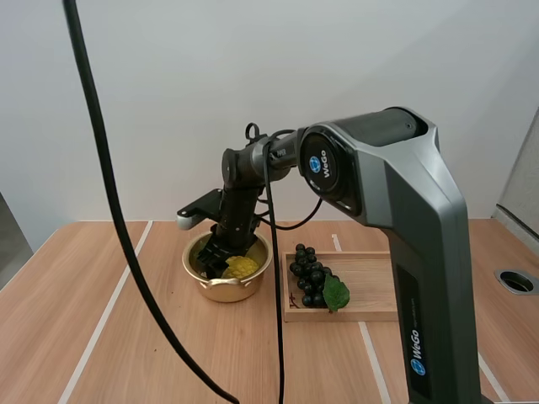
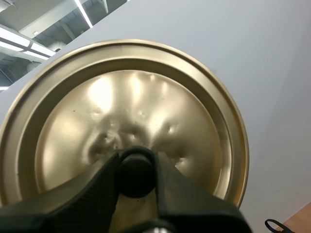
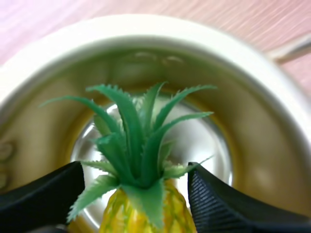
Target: Open the pot, put the pineapple inside, and close it
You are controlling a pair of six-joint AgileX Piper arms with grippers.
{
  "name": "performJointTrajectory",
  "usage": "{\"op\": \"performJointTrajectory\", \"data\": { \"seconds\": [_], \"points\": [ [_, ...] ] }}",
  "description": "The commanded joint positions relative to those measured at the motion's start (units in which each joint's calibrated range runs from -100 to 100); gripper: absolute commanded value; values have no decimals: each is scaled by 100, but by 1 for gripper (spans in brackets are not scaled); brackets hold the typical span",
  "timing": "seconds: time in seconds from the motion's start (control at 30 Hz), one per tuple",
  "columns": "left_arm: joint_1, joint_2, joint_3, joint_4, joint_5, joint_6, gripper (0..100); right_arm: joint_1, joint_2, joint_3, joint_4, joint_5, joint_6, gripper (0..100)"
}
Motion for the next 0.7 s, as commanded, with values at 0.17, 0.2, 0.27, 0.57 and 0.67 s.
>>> {"op": "performJointTrajectory", "data": {
  "seconds": [0.17,0.2,0.27,0.57,0.67],
  "points": [
    [8,-45,-39,-51,66,-23,0,7,-894,-627,-101,753,62,100],
    [8,-45,-39,-39,66,-23,0,7,-1018,-732,-101,882,62,100],
    [8,-45,-39,-14,66,-23,0,7,-1258,-922,-138,1051,140,100],
    [8,-45,-39,169,-134,-23,0,7,-2439,-1085,-708,1209,385,100],
    [8,-45,-39,281,-134,-23,0,7,-2750,-1085,-1334,1209,832,100]
  ]
}}
